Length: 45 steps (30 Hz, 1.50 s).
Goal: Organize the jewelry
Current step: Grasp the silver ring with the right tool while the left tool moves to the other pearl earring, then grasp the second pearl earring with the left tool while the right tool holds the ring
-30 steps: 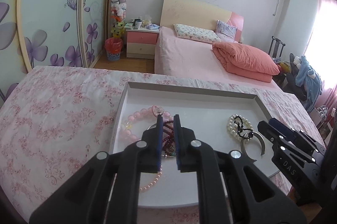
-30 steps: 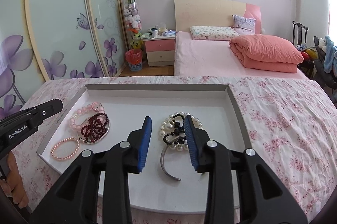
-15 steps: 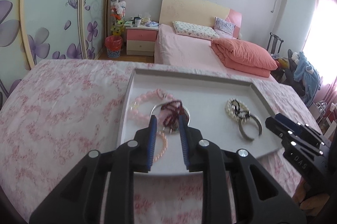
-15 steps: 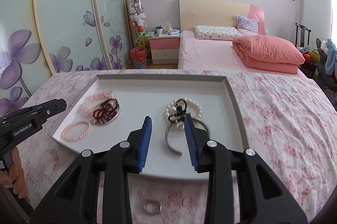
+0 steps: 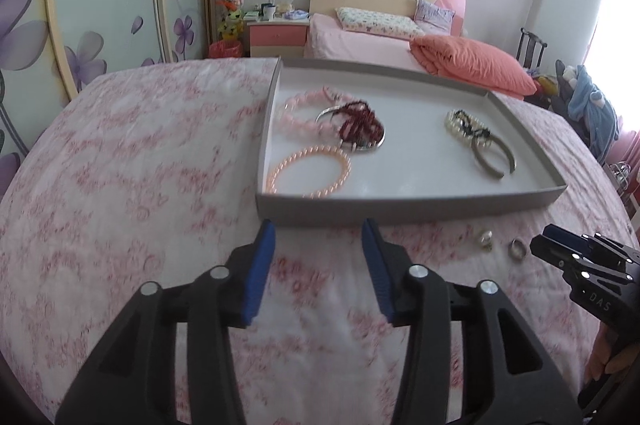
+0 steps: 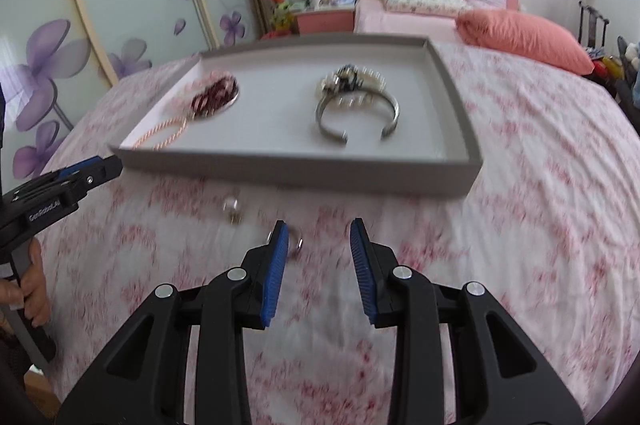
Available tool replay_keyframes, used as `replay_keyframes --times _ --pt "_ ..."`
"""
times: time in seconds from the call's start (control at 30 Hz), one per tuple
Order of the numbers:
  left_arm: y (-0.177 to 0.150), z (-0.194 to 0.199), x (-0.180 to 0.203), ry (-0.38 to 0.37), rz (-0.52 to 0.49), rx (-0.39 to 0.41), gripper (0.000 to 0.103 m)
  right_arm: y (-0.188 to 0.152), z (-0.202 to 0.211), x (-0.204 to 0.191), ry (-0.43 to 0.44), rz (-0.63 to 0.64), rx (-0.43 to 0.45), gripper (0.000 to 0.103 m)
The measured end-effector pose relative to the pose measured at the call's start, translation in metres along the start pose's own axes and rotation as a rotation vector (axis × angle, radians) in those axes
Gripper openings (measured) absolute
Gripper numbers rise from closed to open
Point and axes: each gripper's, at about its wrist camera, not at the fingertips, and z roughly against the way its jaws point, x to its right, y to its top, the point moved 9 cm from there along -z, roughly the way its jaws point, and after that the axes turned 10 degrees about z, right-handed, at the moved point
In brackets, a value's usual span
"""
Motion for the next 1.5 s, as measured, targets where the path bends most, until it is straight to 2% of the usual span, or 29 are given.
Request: replay_keyframes --times 0.27,0.43,0.53,0.63,0.9,1.1,1.33,1.4,1.5 --pt "-0.009 0.000 0.003 0.008 -0.024 -0.008 0.065 -0.002 -0.008 -0.020 -0.004 0.092 -0.038 0.034" --pt "-0.010 0.000 0.006 0.002 -0.032 -0.008 0.067 0.001 -0.010 -0.021 -0.014 0.104 -0.039 0.034" --pt "-0.010 -0.001 0.009 -0.001 -0.033 -0.011 0.068 0.002 -0.011 -0.021 -0.020 0.107 -0.040 0.033" --pt "-0.010 -0.002 0.011 -0.005 -0.034 -0.014 0.068 0.002 -0.012 -0.019 -0.031 0.105 -0.042 0.023" --pt "-0.014 -0.003 0.025 -0.025 -0.044 -0.029 0.068 -0.003 -0.007 -0.007 -0.062 0.070 -0.043 0.023" --pt "-0.021 -0.004 0.054 -0.069 -0.080 -0.052 0.068 -0.015 0.004 0.013 -0.116 0.012 -0.047 0.023" --pt "-0.034 -0.014 0.092 -0.116 -0.129 -0.095 0.068 -0.025 0.012 0.024 -0.126 -0.033 -0.041 0.023" --pt "-0.036 -0.017 0.102 -0.122 -0.140 -0.103 0.067 -0.026 0.012 0.025 -0.123 -0.037 -0.040 0.023" --pt "-0.039 -0.022 0.116 -0.130 -0.157 -0.113 0.060 -0.026 0.012 0.025 -0.122 -0.037 -0.039 0.023"
